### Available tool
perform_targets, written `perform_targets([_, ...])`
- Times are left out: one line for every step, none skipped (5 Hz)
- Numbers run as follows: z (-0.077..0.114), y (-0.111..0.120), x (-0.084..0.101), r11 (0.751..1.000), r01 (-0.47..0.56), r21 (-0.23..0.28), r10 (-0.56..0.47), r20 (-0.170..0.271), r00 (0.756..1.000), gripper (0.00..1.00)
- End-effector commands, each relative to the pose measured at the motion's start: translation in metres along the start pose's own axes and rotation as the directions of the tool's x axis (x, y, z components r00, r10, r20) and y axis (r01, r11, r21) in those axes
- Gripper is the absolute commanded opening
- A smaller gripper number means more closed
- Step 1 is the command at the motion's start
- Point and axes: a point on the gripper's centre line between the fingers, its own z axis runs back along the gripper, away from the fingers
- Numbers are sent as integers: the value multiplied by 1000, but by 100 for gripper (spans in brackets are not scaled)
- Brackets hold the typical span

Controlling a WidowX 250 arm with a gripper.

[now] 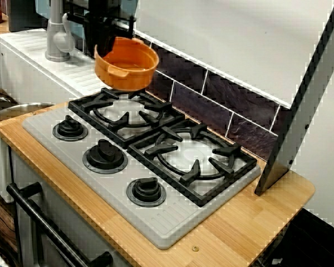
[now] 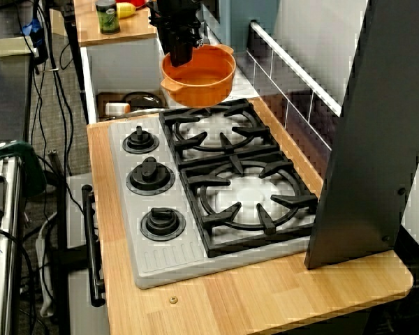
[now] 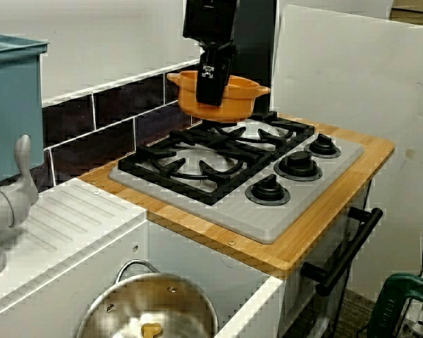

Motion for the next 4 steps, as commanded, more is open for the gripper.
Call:
perform_targets([3, 20, 19, 998, -58, 20, 57, 42, 998, 0])
perform_targets([-1, 18, 19, 998, -66, 9, 66, 16, 998, 0])
perform_targets([1, 10, 16, 997, -70, -17, 70, -12, 997, 0])
perform_targets([2, 3, 12, 998, -55, -28, 54, -15, 998, 0])
